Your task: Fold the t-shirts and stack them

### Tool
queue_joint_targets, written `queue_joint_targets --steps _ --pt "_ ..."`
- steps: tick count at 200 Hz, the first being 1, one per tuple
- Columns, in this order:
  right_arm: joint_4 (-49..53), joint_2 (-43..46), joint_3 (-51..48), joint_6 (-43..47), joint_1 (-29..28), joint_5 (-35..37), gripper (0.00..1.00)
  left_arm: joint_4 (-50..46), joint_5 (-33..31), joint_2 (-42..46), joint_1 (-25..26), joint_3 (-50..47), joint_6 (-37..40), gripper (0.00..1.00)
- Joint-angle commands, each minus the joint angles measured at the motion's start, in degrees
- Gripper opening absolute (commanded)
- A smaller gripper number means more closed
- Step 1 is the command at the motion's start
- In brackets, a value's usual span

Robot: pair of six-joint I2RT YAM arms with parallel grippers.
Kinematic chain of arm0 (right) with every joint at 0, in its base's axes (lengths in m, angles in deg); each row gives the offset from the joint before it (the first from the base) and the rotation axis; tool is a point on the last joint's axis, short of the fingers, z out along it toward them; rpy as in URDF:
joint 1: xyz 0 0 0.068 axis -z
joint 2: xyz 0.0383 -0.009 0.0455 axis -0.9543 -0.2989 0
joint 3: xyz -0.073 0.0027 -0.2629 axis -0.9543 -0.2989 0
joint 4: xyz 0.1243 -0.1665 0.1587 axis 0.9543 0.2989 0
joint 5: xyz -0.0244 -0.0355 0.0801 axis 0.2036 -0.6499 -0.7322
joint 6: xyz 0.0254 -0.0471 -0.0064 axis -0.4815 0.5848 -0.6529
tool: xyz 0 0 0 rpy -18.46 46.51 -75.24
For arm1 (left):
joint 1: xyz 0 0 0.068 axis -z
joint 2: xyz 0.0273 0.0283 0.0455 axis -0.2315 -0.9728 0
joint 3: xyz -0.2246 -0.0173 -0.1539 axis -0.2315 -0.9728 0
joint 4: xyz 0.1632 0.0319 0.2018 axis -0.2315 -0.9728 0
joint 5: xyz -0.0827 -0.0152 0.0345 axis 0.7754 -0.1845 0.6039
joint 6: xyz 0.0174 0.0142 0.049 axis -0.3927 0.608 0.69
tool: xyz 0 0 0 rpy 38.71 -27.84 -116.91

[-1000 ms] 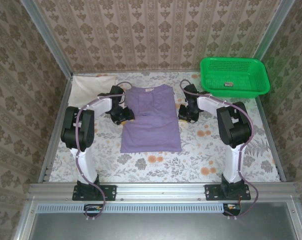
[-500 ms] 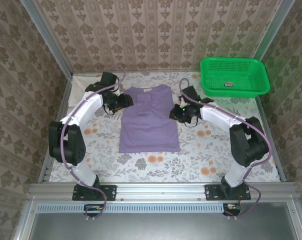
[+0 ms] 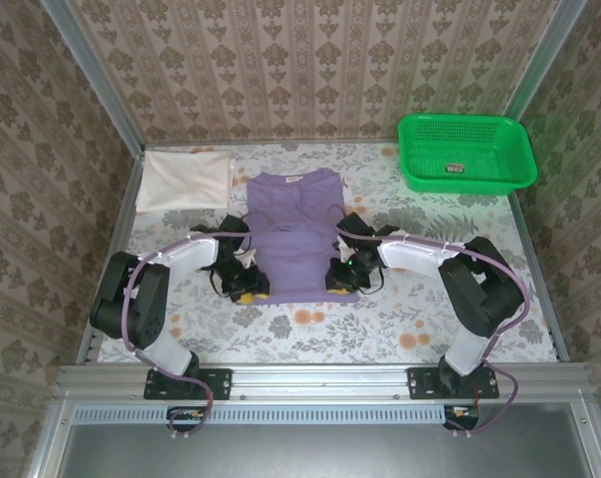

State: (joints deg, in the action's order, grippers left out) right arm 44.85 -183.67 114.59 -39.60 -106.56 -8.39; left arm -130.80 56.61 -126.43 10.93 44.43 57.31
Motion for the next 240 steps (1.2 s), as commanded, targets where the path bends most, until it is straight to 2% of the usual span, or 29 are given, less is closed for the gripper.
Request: queue_joint_targets --steps 1,40,58,70,88,108,130,153,191,240 --pt "1.7 0.5 -4.8 -0.2 0.8 -0.1 0.21 -1.5 -3.9 2.8 -0.3 -3.0 -2.2 0.43" --pt "0.0 0.4 -10.1 -2.3 2.2 2.1 0.21 -3.3 -10.3 4.3 -0.8 -5.1 -5.0 0.44" --pt "-1.0 2.2 -11.2 -2.7 2.2 2.3 0.25 -4.4 -11.5 5.1 -1.2 -4.5 -5.4 0.44" --pt "-1.8 4.2 -11.7 -2.7 2.2 2.0 0.28 -4.5 -10.8 6.7 -1.6 -4.0 -5.6 0.45" --pt "-4.5 9.1 -12.9 -3.3 2.2 -0.2 0.37 -4.5 -8.3 10.6 -2.4 -2.9 -5.8 0.49" --pt "-5.8 16.1 -14.5 -4.7 2.6 0.9 0.47 -4.4 -5.1 14.9 -3.9 -2.5 -6.8 0.53" --pt "-7.2 22.7 -17.5 -7.4 4.9 0.6 0.49 -4.1 -1.3 16.1 -5.1 -3.0 -7.7 0.54" --pt "-5.4 25.8 -20.3 -9.0 7.7 2.2 0.47 -3.8 0.5 15.1 -5.8 -4.4 -8.1 0.52" --pt "-2.2 23.9 -20.6 -7.5 8.3 4.9 0.44 -1.1 2.8 12.2 -6.7 -7.4 -9.8 0.49" --pt "-1.7 14.7 -17.5 -5.2 8.3 4.9 0.42 2.9 5.1 9.7 -7.3 -9.5 -11.3 0.43"
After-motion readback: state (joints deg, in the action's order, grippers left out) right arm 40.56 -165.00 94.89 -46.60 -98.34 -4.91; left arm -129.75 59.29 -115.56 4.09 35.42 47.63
